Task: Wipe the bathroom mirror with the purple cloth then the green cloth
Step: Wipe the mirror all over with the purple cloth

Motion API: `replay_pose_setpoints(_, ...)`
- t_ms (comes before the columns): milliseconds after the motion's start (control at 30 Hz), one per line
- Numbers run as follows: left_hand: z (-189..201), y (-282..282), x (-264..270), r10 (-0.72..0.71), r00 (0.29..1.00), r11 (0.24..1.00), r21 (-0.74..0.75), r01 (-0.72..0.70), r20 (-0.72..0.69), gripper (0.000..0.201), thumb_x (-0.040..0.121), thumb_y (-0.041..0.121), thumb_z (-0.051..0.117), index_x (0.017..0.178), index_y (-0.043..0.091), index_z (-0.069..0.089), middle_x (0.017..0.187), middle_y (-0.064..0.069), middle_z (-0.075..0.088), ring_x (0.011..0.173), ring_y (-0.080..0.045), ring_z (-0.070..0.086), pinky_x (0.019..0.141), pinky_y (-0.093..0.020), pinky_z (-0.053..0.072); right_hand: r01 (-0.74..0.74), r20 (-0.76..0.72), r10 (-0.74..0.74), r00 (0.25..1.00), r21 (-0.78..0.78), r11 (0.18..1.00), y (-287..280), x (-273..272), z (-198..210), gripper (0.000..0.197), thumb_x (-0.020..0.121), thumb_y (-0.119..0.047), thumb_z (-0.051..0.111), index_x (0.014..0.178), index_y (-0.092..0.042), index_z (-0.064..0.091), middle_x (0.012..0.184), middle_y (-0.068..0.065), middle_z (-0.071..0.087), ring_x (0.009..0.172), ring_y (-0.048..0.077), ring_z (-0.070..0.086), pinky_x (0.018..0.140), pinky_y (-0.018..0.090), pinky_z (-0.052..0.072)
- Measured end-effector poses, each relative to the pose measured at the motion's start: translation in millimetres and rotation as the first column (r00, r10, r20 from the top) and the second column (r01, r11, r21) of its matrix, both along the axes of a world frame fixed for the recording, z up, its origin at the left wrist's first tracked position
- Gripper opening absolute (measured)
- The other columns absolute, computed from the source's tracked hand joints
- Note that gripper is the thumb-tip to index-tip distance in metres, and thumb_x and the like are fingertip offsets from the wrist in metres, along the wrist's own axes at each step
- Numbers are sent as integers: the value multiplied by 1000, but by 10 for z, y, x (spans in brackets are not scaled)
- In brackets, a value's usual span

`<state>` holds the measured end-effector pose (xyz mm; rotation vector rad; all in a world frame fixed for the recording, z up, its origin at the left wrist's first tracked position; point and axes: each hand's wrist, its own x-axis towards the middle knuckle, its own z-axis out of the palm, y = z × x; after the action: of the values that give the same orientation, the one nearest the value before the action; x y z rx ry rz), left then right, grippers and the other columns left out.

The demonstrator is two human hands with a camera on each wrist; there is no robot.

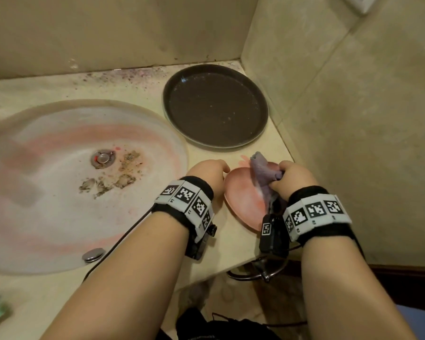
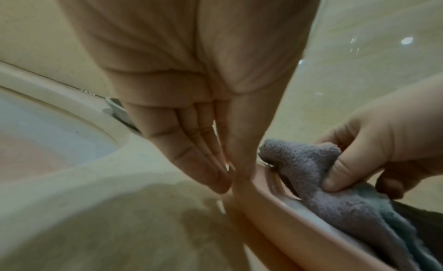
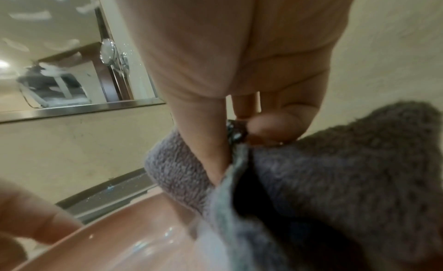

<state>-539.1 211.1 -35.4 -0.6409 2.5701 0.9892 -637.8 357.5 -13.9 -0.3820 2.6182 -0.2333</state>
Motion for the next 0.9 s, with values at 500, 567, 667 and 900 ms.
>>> replay_pose_setpoints(500, -1, 31, -5, 11, 1000, 1000, -21, -10, 19, 41, 88, 13, 56, 128, 18, 53, 116, -2, 64, 106, -20, 58, 92, -30, 45, -70, 55, 68, 996, 40, 997, -19, 30, 70, 23, 87, -12, 58, 109, -8, 55, 104, 15, 62, 97, 31, 59, 77, 33, 45)
replay_pose_setpoints(567, -7, 31, 1, 13, 1000, 1000, -21, -13, 16, 41, 88, 14, 56, 129, 18, 52, 116, -2, 63, 106, -21, 58, 92, -30, 45, -63, 74, 60, 995, 29, 998, 0, 40, 68, 23, 88, -12, 57, 110, -8, 55, 98, 14, 61, 91, 29, 58, 73, 30, 43)
replay_pose_setpoints(667, -27, 34, 15, 22, 1000, 999, -29, -22, 4, 39, 89, 15, 55, 128, 19, 53, 115, -1, 64, 105, -21, 58, 90, -30, 46, -2, 72, 5, 997, -40, 999, 61, 4, 169, 10, 87, -12, 58, 97, -13, 56, 89, 10, 58, 83, 25, 56, 70, 30, 41)
replay_pose_setpoints(900, -59, 65, 11, 16, 1000, 998, -67, -16, 5, 38, 91, 15, 52, 129, 18, 52, 117, -3, 62, 105, -21, 58, 89, -29, 45, 26, -3, -28, 1000, -242, 970, 298, -102, 516, 26, 86, -3, 58, 111, -11, 60, 98, 13, 63, 92, 27, 59, 74, 27, 39)
